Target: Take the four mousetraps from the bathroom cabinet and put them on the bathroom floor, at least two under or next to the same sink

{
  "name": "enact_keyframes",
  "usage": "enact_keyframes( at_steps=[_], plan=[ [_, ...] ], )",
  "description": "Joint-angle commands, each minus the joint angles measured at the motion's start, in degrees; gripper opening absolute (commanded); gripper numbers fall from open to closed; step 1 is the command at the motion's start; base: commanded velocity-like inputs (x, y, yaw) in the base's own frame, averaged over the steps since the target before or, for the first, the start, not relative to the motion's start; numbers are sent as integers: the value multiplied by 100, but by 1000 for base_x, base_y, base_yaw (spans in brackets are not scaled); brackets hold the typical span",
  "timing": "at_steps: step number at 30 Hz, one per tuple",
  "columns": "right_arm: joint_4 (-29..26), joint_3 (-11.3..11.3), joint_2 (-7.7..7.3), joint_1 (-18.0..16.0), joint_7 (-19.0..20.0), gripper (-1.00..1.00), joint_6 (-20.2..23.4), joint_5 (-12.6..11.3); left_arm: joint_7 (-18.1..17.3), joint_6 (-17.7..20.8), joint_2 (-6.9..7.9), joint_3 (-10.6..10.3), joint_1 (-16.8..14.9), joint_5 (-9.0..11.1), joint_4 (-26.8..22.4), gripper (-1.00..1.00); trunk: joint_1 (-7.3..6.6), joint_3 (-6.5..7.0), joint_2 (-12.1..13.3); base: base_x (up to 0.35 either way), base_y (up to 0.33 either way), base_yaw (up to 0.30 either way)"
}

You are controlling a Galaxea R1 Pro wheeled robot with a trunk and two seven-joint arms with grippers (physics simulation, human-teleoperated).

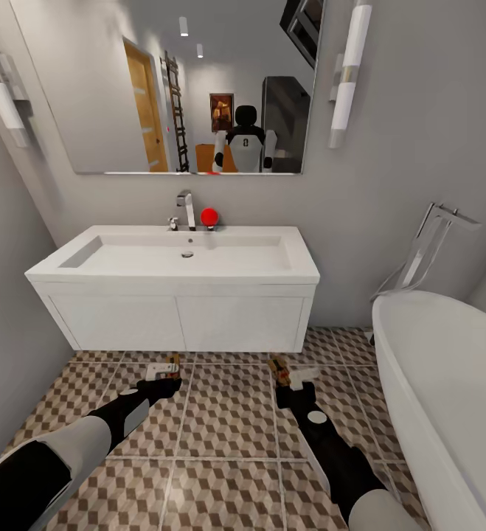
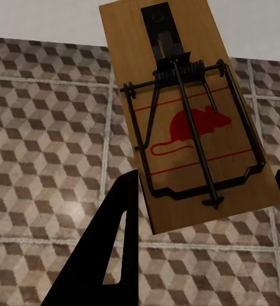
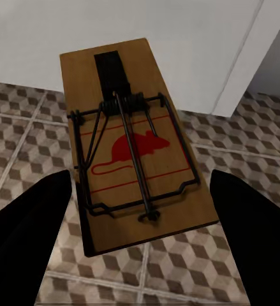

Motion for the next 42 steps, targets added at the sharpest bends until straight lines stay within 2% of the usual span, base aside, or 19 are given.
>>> enact_keyframes(
  at_steps=[1, 8, 13, 21, 42],
  plan=[
    [21, 20, -6, -3, -36, -100, 25, 19, -25, -17, -5, -47, -4, 51, 7, -100, 22, -23, -44, 0, 0, 0],
    [24, 25, -31, -6, -20, -100, -22, 18, -22, -16, -26, -47, 9, 51, 11, -100, 176, -149, -325, 0, 0, 0],
    [-286, 39, -74, -5, -18, -100, -255, 20, -20, -16, -27, -47, 13, 51, 11, -100, 286, -239, -526, 0, 0, 0],
    [-500, 34, -98, -5, -29, -100, -291, 29, -20, -16, -27, -47, 13, 51, 9, -100, 462, -387, -846, 0, 0, 0],
    [-615, 40, -100, -5, -29, -100, -308, 29, -23, -16, -27, -48, 13, 51, 2, -100, 923, -943, -1689, 0, 0, 0]
  ],
)
